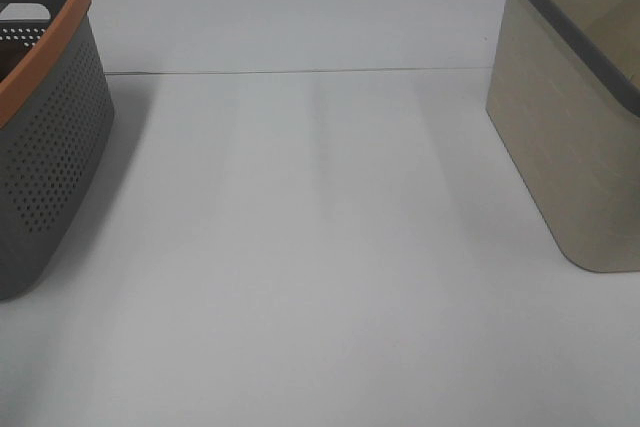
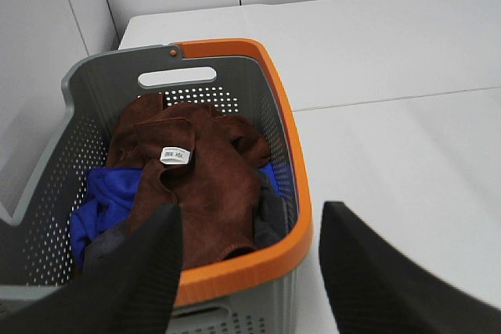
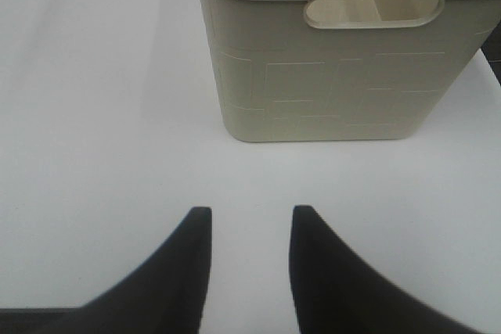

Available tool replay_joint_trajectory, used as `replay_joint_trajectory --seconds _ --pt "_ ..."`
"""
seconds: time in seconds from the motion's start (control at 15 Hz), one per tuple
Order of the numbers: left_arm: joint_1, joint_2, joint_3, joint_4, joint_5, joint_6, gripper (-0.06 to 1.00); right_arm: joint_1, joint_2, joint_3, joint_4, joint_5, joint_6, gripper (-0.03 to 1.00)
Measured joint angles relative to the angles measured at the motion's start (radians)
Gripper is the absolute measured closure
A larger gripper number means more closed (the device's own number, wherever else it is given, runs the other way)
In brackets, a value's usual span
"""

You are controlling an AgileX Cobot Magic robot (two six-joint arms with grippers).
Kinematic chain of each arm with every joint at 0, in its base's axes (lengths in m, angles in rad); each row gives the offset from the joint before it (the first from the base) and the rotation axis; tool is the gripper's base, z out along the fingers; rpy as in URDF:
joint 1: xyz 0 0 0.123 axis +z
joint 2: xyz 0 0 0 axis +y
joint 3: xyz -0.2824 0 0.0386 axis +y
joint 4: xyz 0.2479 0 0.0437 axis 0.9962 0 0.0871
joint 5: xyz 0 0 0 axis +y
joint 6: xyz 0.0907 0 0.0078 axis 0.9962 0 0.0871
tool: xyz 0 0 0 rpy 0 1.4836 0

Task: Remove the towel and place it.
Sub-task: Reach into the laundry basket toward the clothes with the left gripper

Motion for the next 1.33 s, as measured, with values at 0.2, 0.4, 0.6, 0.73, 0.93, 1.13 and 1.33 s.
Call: replay_joint_trajectory --seconds 0.2,0.4,0.6,0.73,0.93,1.13,1.33 --pt "0.0 0.271 -0.1 0.004 -0.068 -0.003 0.42 0.0 0.0 0.0 0.0 0.0 0.0 0.63" --pt "0.0 0.533 -0.266 0.007 -0.056 -0.034 0.42 0.0 0.0 0.0 0.0 0.0 0.0 0.63" --pt "0.0 0.846 -0.527 0.018 0.119 -0.096 0.42 0.0 0.0 0.0 0.0 0.0 0.0 0.63" --pt "0.0 0.993 -0.67 0.055 0.251 -0.138 0.42 0.0 0.0 0.0 0.0 0.0 0.0 0.63" --pt "0.0 1.145 -0.819 0.161 0.389 -0.207 0.42 0.0 0.0 0.0 0.0 0.0 0.0 0.63" --pt "0.0 1.319 -0.997 0.327 0.518 -0.277 0.42 0.0 0.0 0.0 0.0 0.0 0.0 0.63" --pt "0.0 1.468 -1.148 0.35 0.611 -0.288 0.42 0.0 0.0 0.0 0.0 0.0 0.0 0.63"
